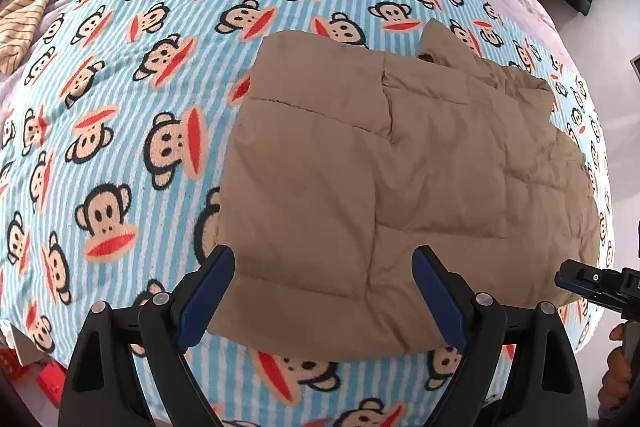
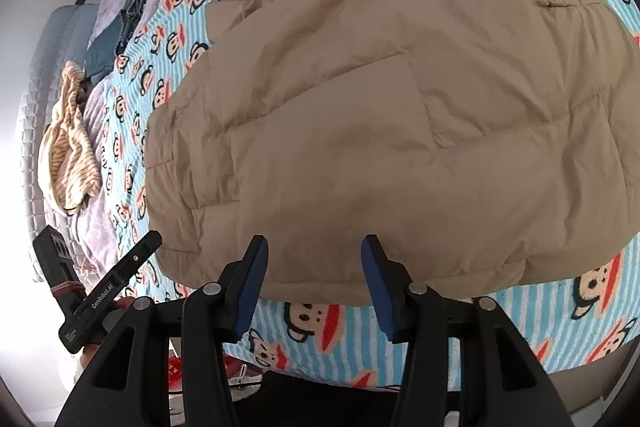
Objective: Fold large clothes
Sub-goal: 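Open both tools and lift them above the folded bundle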
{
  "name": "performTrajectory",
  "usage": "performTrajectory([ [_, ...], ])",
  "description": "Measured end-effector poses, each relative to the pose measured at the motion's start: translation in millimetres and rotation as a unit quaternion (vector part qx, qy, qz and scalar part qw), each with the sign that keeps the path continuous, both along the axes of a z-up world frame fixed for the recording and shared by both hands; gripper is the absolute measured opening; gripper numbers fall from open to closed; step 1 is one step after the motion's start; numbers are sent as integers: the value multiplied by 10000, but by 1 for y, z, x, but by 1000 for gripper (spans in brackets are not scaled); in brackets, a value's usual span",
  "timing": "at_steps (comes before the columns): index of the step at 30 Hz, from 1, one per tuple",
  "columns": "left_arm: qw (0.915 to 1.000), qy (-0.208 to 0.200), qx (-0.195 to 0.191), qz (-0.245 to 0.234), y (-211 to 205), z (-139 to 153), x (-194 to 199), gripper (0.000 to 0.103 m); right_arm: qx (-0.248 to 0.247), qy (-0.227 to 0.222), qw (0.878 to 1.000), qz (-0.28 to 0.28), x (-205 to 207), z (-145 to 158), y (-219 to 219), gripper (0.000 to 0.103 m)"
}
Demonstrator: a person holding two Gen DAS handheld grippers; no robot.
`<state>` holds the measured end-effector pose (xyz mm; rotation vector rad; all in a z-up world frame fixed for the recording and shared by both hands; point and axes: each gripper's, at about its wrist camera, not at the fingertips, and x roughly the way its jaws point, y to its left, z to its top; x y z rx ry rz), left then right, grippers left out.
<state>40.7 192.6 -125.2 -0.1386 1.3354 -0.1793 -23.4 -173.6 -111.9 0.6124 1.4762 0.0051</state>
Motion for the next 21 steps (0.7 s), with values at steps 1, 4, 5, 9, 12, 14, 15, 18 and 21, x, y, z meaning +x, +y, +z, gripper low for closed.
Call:
performTrajectory([
  [1, 10000, -9, 14, -3, 1, -1, 1, 103, -25, 4, 10000, -12, 0, 0, 1, 55],
  [4, 9999, -89, 51, -24, 3, -2, 5, 103, -106, 24, 9999, -37, 0, 0, 3, 58],
  [5, 9999, -88, 52, -26, 4, -3, 7, 103, -131, 33, 9999, -41, 0, 0, 4, 61],
  [9, 10000, -36, -27, 16, 9, -7, 13, 103, -287, 30, 9996, -37, 1, 0, 8, 73],
  [12, 9998, -58, 96, 188, 18, -11, 19, 103, -441, -76, 9990, -33, 3, 2, 11, 84],
  [14, 9994, -95, 123, 300, 26, -13, 24, 103, -569, -117, 9983, -38, 4, 3, 14, 85],
  [15, 9993, -98, 109, 347, 31, -15, 27, 103, -598, -118, 9981, -34, 5, 3, 15, 86],
  [18, 9988, -65, 38, 483, 48, -24, 36, 103, -649, -94, 9978, -7, 7, 2, 17, 86],
  [21, 9988, 62, -361, 332, 60, -35, 49, 103, -739, -92, 9972, 40, 7, 2, 19, 86],
])
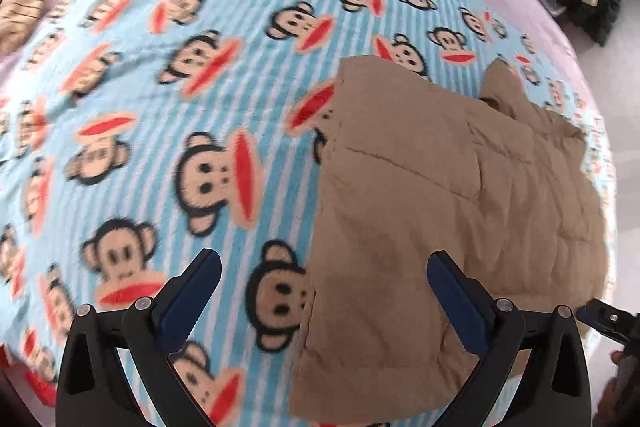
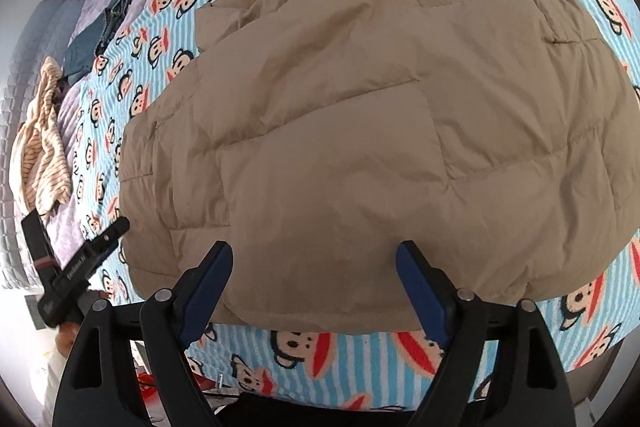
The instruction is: Fold large clothes
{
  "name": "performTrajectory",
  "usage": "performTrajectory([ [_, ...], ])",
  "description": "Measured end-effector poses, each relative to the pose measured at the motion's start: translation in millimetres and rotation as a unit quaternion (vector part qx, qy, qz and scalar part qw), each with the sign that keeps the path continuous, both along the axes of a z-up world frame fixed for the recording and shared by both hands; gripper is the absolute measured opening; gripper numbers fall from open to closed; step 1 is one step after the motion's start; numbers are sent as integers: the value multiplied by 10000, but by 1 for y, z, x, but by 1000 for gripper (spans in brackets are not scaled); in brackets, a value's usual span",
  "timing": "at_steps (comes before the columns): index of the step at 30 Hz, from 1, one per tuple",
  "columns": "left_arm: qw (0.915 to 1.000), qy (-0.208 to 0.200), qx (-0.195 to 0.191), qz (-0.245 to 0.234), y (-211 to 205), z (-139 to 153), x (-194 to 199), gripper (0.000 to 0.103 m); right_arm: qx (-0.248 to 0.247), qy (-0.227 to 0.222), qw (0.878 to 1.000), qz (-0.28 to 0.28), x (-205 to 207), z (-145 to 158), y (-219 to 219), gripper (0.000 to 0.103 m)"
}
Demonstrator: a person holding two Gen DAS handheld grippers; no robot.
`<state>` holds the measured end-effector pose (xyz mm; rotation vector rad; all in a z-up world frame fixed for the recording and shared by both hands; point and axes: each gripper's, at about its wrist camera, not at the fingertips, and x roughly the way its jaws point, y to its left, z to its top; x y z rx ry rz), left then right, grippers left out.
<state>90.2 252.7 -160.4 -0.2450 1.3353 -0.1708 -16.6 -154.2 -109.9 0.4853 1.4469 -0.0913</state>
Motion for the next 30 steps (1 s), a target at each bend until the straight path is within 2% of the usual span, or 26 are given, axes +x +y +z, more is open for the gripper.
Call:
performTrajectory([
  [3, 9971, 149, -697, -279, 7, -16, 14, 103, -51, 50, 10000, 68, 0, 0, 2, 86],
  [7, 9868, 600, -1386, -583, 0, -45, 28, 103, -94, 120, 9998, 110, -2, -3, 5, 86],
  [10, 9767, 968, -1739, -800, -11, -68, 35, 103, -130, 173, 9997, 149, -3, -5, 8, 86],
  [15, 9700, 1158, -1906, -972, -28, -80, 41, 103, -223, 175, 9994, 192, -3, -5, 13, 86],
  [17, 9664, 1188, -2000, -1093, -34, -79, 40, 82, -289, 128, 9993, 202, -1, -3, 14, 86],
  [19, 9579, 1265, -2304, -1154, -38, -79, 39, 40, -400, 12, 9991, 170, 1, 2, 13, 86],
  [20, 9536, 1274, -2484, -1128, -39, -77, 38, 35, -464, -38, 9988, 134, 3, 4, 11, 86],
  [21, 9540, 1201, -2500, -1136, -40, -72, 36, 30, -551, -119, 9984, 74, 5, 6, 8, 78],
  [22, 9556, 1130, -2454, -1179, -42, -66, 36, 27, -578, -238, 9980, 16, 8, 8, 5, 66],
  [23, 9569, 1072, -2415, -1206, -44, -61, 35, 26, -611, -294, 9977, -14, 12, 8, 2, 32],
  [24, 9581, 1019, -2383, -1219, -45, -55, 33, 25, -638, -325, 9974, -23, 16, 7, -1, 20],
  [30, 9618, 754, -2297, -1285, -54, -14, 26, 25, -655, -968, 9931, -53, 52, -7, -22, 18],
])
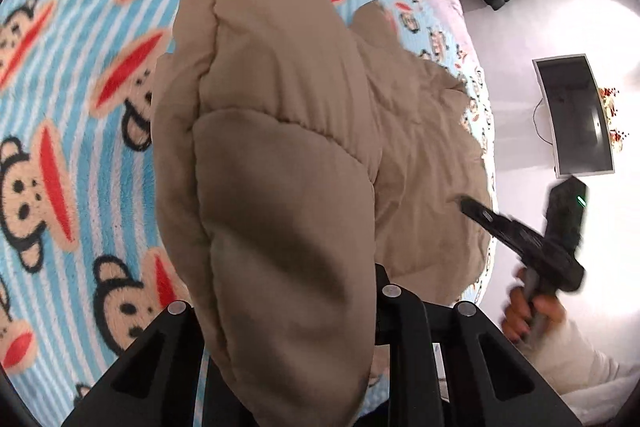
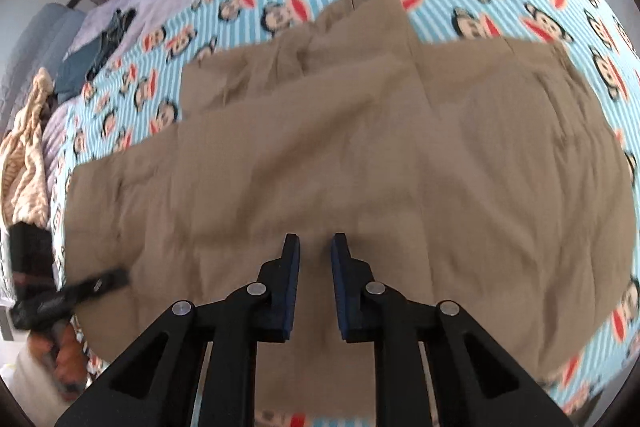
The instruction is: Fold large clothes
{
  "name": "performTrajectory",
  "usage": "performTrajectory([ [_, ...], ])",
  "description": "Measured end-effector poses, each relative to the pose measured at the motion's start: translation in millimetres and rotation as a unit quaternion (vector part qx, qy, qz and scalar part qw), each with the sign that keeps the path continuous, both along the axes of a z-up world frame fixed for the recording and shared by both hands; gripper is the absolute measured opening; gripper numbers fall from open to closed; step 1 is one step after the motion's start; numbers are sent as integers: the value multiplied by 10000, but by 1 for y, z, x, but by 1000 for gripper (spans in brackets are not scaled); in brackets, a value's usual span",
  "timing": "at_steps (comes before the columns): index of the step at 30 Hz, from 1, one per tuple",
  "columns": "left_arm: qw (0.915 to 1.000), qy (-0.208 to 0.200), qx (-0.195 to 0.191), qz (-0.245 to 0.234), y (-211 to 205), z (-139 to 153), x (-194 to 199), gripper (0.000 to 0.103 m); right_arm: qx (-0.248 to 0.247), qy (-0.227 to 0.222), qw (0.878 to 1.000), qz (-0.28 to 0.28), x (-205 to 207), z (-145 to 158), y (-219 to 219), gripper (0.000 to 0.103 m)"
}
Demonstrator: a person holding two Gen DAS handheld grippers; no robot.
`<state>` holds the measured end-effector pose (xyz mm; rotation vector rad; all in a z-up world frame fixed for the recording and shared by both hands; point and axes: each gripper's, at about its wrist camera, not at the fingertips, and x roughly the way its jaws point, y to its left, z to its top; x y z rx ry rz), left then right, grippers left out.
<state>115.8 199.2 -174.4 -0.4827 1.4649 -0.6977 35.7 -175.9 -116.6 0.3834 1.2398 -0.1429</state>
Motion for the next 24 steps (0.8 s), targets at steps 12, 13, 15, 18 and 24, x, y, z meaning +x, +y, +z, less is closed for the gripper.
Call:
performTrajectory([
  [12, 9969, -707, -144, -318, -106, 126, -27, 25, 896, -43, 9960, -33, 51, -60, -35, 14],
  [13, 9965, -738, -147, -373, -120, 132, -29, 25, 1012, -31, 9948, -59, 52, -64, -40, 14],
  [15, 9960, -759, -153, -453, -139, 139, -34, 25, 1343, 18, 9908, -176, 55, -73, -49, 13],
  [18, 9948, -796, -130, -624, -177, 146, -42, 25, 1868, 89, 9816, -392, 58, -86, -63, 11],
  [24, 9930, -723, 22, -935, -221, 143, -57, 25, 2600, 229, 9638, -539, 57, -88, -81, 11],
])
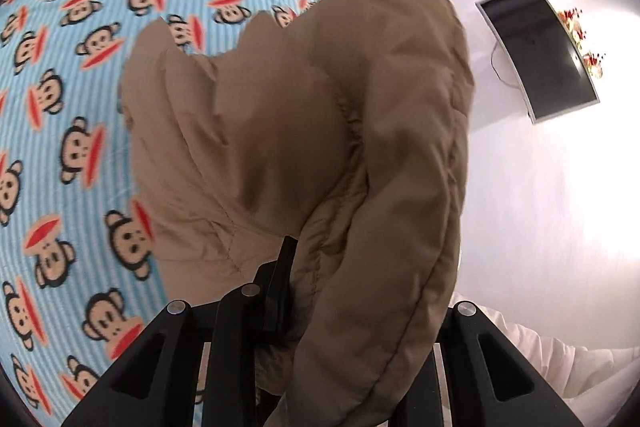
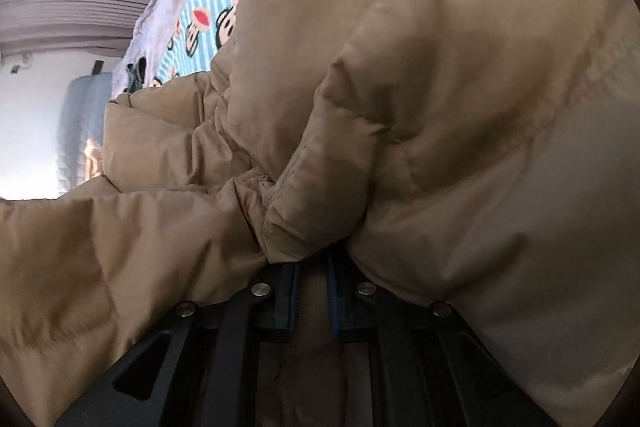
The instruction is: Fold large clothes
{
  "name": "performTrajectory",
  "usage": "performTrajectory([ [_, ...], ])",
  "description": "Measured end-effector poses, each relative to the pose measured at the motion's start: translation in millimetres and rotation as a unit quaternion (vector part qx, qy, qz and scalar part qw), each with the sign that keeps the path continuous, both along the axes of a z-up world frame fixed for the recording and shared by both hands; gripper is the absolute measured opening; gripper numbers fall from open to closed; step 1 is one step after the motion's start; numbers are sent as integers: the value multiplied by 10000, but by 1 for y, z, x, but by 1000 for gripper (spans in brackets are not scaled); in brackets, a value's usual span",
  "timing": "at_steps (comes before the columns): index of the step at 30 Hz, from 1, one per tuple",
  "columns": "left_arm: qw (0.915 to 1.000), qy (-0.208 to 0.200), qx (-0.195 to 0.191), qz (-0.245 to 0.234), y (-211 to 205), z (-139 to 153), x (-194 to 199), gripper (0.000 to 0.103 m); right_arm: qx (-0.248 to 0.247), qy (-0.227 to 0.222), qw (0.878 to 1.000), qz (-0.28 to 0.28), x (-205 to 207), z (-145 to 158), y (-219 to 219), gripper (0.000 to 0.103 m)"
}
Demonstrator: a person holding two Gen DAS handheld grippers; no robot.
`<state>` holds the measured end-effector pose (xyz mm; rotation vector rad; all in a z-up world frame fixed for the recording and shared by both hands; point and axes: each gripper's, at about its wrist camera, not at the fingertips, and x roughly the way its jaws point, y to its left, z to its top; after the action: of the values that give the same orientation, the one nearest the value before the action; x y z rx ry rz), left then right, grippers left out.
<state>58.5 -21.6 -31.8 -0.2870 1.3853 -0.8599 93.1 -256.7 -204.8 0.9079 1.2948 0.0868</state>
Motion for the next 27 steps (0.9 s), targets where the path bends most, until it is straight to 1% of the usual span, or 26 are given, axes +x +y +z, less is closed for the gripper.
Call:
performTrajectory([
  [1, 9999, 9, -9, -101, -10, 1, -2, 25, 0, -12, 10000, -10, -4, 7, -4, 11],
  [2, 9999, -7, 7, -170, -17, -2, 1, 25, -14, -48, 10000, -21, -7, 13, -9, 14],
  [4, 9993, -45, 19, -374, -33, -2, -1, 26, -94, -212, 9997, -100, -25, 33, -25, 15],
  [6, 9989, 14, -28, -477, -45, -5, -2, 26, -135, -292, 9991, -288, -45, 46, -44, 15],
  [7, 9986, 90, -87, -516, -52, -9, -1, 29, -131, -325, 9985, -428, -58, 53, -55, 15],
  [8, 9978, 217, -231, -577, -60, -14, 0, 33, -127, -338, 9974, -622, -75, 58, -70, 15],
  [9, 9968, 336, -382, -615, -66, -18, 0, 40, -124, -336, 9966, -748, -85, 60, -79, 15],
  [10, 9948, 491, -572, -679, -74, -24, 1, 48, -101, -337, 9952, -918, -100, 63, -90, 15],
  [11, 9916, 661, -779, -794, -85, -31, 2, 50, -91, -331, 9938, -1059, -113, 65, -99, 15],
  [12, 9897, 738, -866, -871, -93, -37, 2, 50, -115, -316, 9928, -1151, -123, 67, -105, 15],
  [14, 9871, 807, -894, -1054, -115, -55, 3, 50, -200, -294, 9908, -1308, -143, 71, -116, 15],
  [16, 9869, 868, -800, -1103, -134, -76, 6, 50, -299, -259, 9896, -1380, -157, 74, -122, 16],
  [17, 9868, 909, -757, -1108, -140, -84, 8, 50, -408, -240, 9890, -1399, -166, 78, -124, 21],
  [18, 9864, 974, -719, -1112, -148, -94, 10, 50, -477, -237, 9887, -1398, -172, 81, -125, 32],
  [19, 9866, 993, -662, -1111, -154, -99, 12, 50, -551, -239, 9887, -1377, -179, 85, -124, 40],
  [20, 9870, 987, -616, -1109, -158, -102, 13, 50, -596, -261, 9889, -1335, -186, 90, -127, 56],
  [21, 9873, 961, -573, -1126, -163, -103, 13, 50, -635, -340, 9894, -1259, -192, 97, -127, 63],
  [25, 9883, 710, -287, -1318, -180, -99, 12, 50, -493, -802, 9908, -974, -225, 120, -128, 65],
  [27, 9881, 636, -194, -1386, -184, -97, 10, 50, -401, -1080, 9907, -726, -234, 136, -116, 71],
])
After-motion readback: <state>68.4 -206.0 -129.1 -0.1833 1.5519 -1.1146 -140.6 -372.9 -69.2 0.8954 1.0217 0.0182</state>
